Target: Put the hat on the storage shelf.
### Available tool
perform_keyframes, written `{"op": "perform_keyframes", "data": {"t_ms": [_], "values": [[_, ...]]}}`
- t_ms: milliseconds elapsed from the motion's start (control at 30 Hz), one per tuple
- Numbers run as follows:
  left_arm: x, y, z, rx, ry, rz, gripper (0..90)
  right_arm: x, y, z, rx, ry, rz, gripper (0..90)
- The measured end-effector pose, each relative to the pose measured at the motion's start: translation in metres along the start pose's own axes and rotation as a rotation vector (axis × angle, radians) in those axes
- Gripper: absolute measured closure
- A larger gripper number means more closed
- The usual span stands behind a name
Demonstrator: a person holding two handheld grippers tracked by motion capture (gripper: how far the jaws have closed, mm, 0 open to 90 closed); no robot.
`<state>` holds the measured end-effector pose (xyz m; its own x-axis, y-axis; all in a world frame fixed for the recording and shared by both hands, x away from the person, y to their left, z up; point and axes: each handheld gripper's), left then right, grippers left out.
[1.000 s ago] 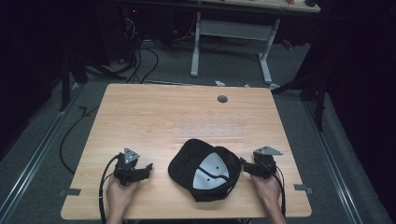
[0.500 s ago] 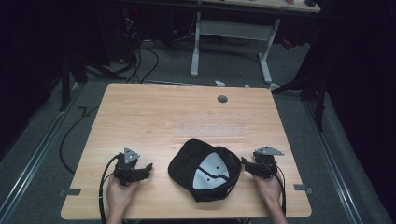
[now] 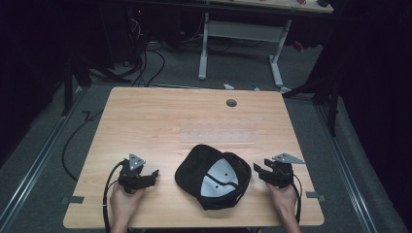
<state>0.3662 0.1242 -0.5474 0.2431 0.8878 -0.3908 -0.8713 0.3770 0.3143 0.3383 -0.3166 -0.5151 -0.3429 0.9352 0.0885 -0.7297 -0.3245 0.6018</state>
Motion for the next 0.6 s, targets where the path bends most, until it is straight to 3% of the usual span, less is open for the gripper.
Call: {"op": "perform_keyframes", "data": {"t_ms": [333, 600], "values": [[0.000, 0.000, 0.000, 0.001, -0.001, 0.000, 25.2, 0.000, 0.021, 0.008, -0.076, -0.041, 0.051, 44.8], [0.000, 0.000, 0.000, -0.001, 0.002, 0.000, 25.2, 0.009, 0.038, 0.019, -0.130, -0.012, 0.095, 42.5]]}}
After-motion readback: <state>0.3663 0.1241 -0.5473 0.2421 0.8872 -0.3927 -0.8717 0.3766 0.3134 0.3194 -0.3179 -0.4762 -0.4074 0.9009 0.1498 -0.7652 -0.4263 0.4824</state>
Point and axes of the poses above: each handheld gripper's, and its own axes: y roughly backward along the jaws, z roughly out of its top, x roughly to its left, and after that the axes turned 2 degrees about -x, right-handed
